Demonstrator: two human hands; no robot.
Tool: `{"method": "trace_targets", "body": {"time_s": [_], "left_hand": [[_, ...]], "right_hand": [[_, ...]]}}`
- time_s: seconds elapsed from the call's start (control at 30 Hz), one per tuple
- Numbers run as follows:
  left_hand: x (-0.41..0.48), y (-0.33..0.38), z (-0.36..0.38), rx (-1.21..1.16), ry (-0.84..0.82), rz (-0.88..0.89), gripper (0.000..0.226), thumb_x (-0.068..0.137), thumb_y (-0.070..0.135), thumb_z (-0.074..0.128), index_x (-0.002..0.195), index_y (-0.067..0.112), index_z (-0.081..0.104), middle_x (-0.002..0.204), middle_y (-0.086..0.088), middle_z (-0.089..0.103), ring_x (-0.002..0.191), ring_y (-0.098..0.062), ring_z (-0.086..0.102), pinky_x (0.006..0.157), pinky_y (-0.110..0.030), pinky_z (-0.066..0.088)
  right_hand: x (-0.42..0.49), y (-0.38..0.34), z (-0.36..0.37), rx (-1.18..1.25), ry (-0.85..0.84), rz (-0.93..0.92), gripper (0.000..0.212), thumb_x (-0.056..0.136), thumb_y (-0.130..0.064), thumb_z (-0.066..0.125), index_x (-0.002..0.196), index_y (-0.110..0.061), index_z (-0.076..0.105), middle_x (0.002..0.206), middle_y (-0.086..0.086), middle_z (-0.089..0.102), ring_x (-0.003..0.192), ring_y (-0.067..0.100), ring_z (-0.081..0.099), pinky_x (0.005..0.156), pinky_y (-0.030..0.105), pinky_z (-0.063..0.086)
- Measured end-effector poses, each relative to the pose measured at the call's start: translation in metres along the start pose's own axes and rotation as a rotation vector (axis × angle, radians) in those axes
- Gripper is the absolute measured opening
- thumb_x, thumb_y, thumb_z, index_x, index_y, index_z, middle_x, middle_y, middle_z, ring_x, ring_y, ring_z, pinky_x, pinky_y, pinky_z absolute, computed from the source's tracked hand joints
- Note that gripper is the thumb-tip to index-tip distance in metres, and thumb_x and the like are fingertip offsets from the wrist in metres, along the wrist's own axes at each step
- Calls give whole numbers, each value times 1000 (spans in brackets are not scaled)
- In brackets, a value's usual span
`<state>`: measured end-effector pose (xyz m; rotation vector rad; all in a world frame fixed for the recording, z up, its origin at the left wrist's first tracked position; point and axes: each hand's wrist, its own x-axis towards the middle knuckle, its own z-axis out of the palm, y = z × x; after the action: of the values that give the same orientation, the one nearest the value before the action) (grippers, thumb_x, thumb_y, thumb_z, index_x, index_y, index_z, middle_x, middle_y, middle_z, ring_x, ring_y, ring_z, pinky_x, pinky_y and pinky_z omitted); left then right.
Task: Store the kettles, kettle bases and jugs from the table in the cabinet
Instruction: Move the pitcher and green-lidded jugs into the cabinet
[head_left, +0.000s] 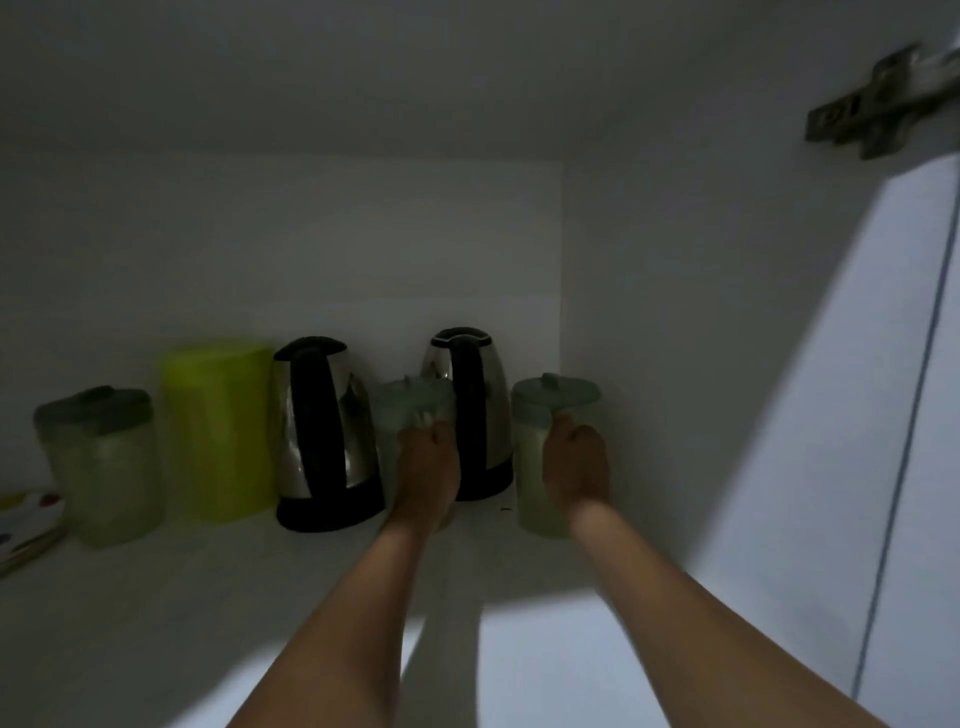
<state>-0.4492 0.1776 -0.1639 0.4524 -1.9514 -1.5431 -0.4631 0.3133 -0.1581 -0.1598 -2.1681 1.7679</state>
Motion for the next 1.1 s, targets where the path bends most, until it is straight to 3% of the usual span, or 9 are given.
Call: {"method": "trace_targets", "body": {"time_s": [0.1, 0.27, 0.4, 0.5, 0.6, 0.7, 0.8, 0.93, 1.1], "left_hand": [[8, -1, 6, -48, -15, -7, 47, 101, 26, 42, 120, -16, 49, 117, -37, 59, 106, -43, 61, 86, -40, 47], [19, -17, 0, -124, -91, -22, 63, 88, 47, 46, 116, -10, 50, 116, -40, 56, 110, -51, 58, 96, -61, 46], [5, -10, -9, -66, -115, -41, 71, 88, 59, 44, 131, 2, 51, 126, -21, 60, 116, -38, 60, 102, -51, 47], [-7, -6, -13, -165, -110, -36, 70, 87, 58, 51, 140, 12, 48, 143, -12, 53, 129, -30, 52, 112, -47, 38], [-27, -14, -25, -22, -131, -163, 98, 76, 73, 53, 149, 11, 34, 149, -13, 45, 132, -32, 49, 108, -48, 42], [-56, -17, -42, 99, -142, -314, 122, 70, 82, 45, 153, 0, 9, 150, -20, 38, 134, -37, 44, 107, -46, 43], [-82, -14, -66, 96, -211, -260, 102, 82, 67, 53, 151, 1, 19, 149, -20, 40, 131, -36, 47, 106, -43, 44], [-125, -6, -104, 169, -250, -116, 69, 99, 44, 45, 144, -3, 24, 146, -23, 41, 131, -37, 45, 108, -38, 38], [-188, -7, -158, 230, -254, -66, 48, 102, 36, 40, 137, 4, 37, 142, -17, 47, 129, -32, 47, 102, -36, 37]], "right_hand": [[9, 1, 7, -8, 25, 17, 51, 105, -31, 31, 123, 10, 54, 134, 31, 54, 122, 41, 53, 89, 36, 40], [15, 1, 9, 41, -39, 42, 49, 104, -31, 32, 120, 9, 55, 130, 31, 56, 120, 40, 54, 89, 36, 40], [24, 6, 8, 151, -160, 49, 52, 93, -57, 38, 86, -10, 59, 96, 19, 59, 101, 39, 63, 87, 45, 48], [27, 11, -4, 123, -208, 85, 69, 91, -69, 35, 101, -6, 61, 102, 15, 61, 93, 27, 60, 79, 33, 44], [14, 20, -18, 60, -174, 169, 111, 64, -87, 46, 130, 2, 53, 128, 21, 61, 112, 36, 61, 93, 43, 51], [-13, 29, -33, -46, -127, 232, 102, 73, -72, 61, 139, 2, 38, 139, 25, 49, 124, 41, 52, 100, 48, 48], [-46, 36, -44, -66, -117, 232, 83, 81, -58, 64, 136, -1, 41, 136, 23, 51, 124, 41, 51, 99, 44, 46], [-112, 31, -58, -188, -85, 145, 66, 88, -53, 56, 131, -3, 50, 130, 23, 55, 118, 40, 55, 91, 39, 44], [-227, 19, -67, -314, -127, 30, 54, 97, -46, 47, 135, -8, 42, 139, 19, 41, 123, 40, 50, 100, 41, 41]]}}
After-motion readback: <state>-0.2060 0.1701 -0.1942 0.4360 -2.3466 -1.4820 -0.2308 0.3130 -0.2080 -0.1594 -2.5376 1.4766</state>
